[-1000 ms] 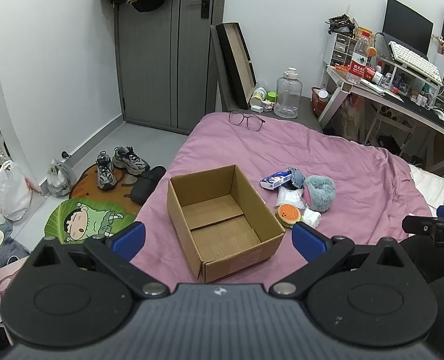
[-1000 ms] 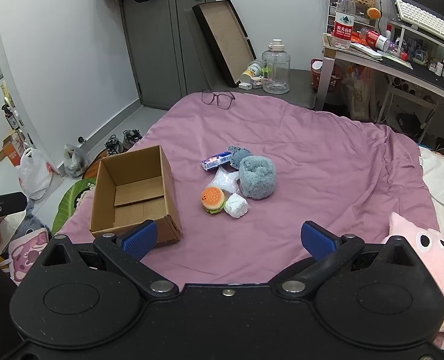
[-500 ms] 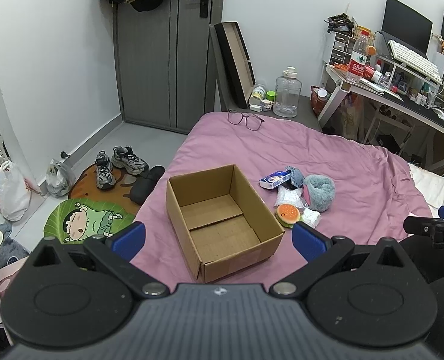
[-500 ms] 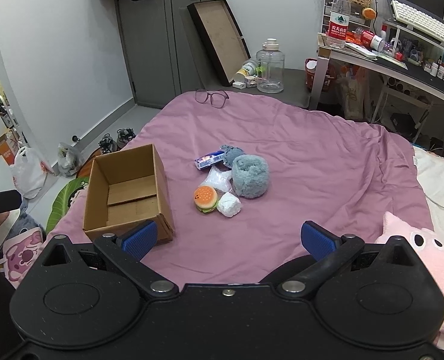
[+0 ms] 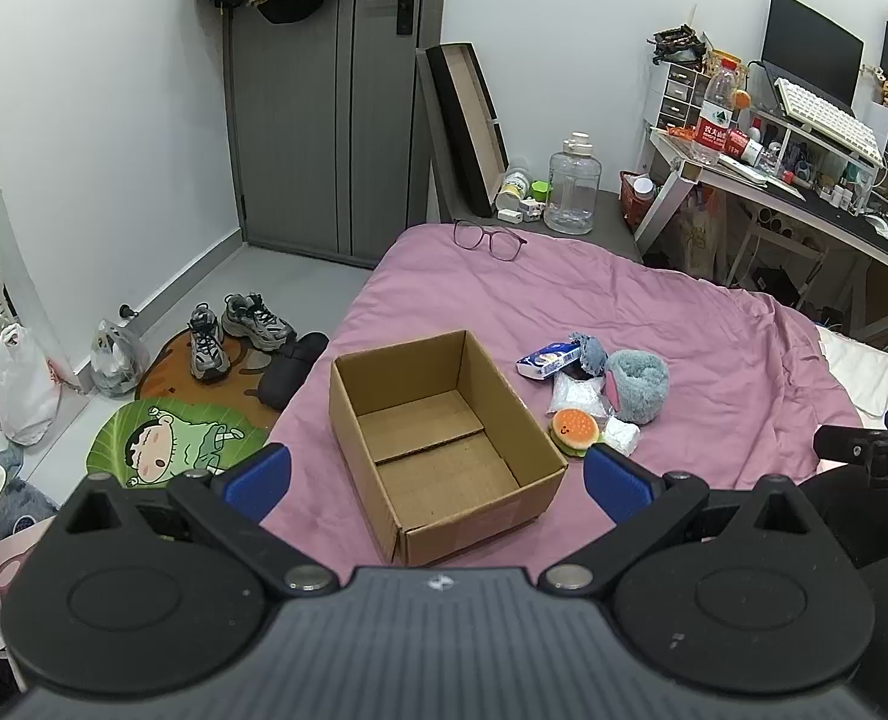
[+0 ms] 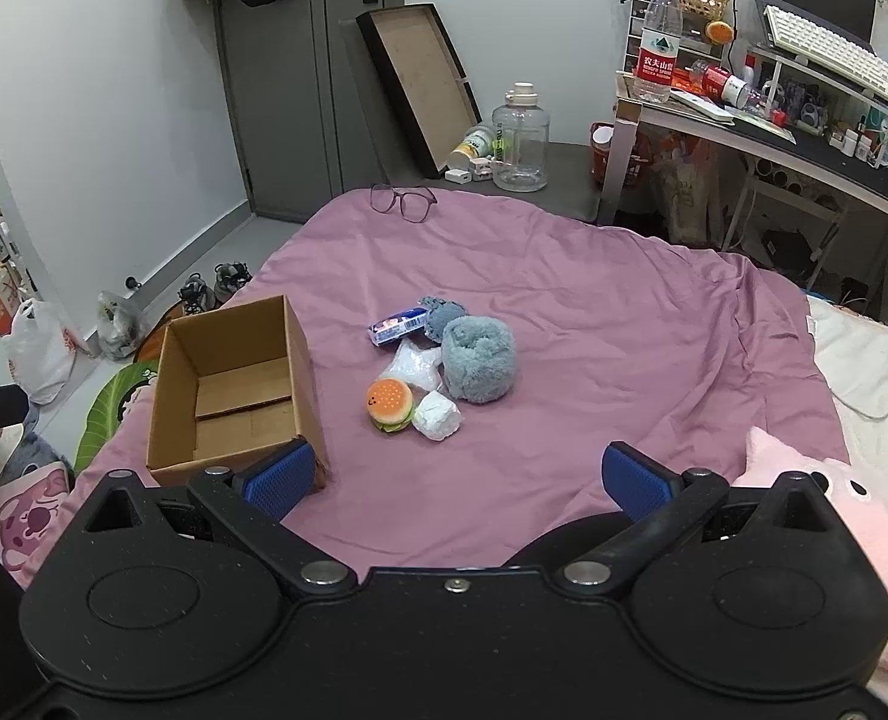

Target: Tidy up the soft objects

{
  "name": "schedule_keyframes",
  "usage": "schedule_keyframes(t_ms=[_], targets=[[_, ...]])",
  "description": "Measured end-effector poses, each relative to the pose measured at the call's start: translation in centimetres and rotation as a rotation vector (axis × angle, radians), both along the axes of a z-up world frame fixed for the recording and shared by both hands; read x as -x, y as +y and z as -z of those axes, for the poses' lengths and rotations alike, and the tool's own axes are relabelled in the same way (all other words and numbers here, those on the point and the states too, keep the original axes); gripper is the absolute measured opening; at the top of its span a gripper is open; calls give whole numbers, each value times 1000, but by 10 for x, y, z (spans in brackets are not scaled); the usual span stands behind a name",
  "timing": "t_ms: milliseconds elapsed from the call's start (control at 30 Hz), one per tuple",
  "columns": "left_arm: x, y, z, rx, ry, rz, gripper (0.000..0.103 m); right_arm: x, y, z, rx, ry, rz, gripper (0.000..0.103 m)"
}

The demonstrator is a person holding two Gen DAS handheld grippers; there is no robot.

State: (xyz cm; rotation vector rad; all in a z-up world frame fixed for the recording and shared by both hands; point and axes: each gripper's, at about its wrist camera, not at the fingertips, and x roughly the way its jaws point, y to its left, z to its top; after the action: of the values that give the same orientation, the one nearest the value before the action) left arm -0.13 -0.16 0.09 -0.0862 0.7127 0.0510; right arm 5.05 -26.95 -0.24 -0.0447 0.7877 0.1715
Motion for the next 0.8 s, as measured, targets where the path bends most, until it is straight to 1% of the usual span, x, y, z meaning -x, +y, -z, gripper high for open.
schedule_keyframes(t_ms=[500, 800], targets=[[-3, -9, 1, 6, -1, -11, 103, 1, 1, 0, -3, -3, -7, 103], [0, -4, 2, 9, 1, -12, 103, 1, 6, 1, -7, 0, -26, 103]])
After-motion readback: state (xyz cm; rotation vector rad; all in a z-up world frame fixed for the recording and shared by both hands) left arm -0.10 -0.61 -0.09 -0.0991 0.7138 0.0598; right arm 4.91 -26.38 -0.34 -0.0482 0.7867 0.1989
